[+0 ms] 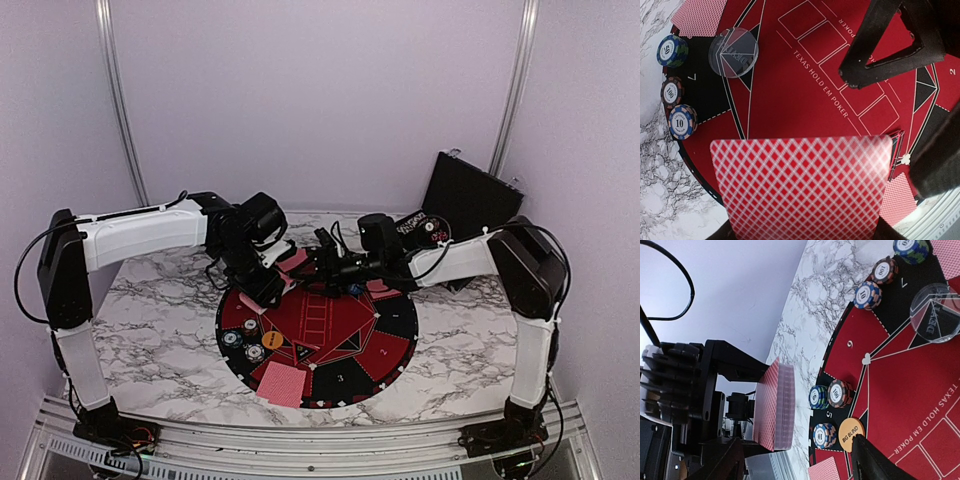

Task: Distribute texas hold em gaming equipment
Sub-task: Pick up the poker card from the face-down deck piles.

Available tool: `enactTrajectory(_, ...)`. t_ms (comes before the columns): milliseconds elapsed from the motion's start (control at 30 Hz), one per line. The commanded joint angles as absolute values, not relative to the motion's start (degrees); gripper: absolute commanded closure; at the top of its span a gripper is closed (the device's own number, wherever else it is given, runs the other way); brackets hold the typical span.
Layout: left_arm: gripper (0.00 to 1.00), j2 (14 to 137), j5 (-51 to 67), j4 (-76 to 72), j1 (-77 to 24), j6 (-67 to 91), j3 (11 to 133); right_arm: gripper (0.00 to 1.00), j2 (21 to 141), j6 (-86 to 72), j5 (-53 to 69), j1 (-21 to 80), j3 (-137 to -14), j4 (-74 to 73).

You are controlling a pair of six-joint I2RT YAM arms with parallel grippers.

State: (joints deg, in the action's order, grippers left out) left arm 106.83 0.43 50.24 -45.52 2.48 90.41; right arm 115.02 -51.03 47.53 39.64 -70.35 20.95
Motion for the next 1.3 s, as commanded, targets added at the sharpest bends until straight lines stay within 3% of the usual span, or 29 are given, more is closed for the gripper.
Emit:
enactTrajectory(0, 0.73, 107.14, 0.28, 51.14, -45.94, 2.56, 92.68, 0.28, 117.04, -53.41, 48.34, 40.71, -73.89, 25.0)
enactTrajectory(467, 0.73, 106.84, 0.35, 51.33, -45.97, 2.2, 92.65, 0.33, 122.38, -54.07, 48.47, 43.31, -80.55, 23.78)
enactTrajectory(967, 0.73, 106.2, -1.31, 51.42, -45.97, 2.2, 91.98, 0.59, 122.81, -52.36, 46.9, 43.45, -80.93, 21.57)
enactTrajectory(1267, 0.73, 105.82, -1.54, 51.41, -45.97, 2.29, 91.14, 0.61, 121.8, -51.42, 46.08, 42.92, -80.86, 20.68)
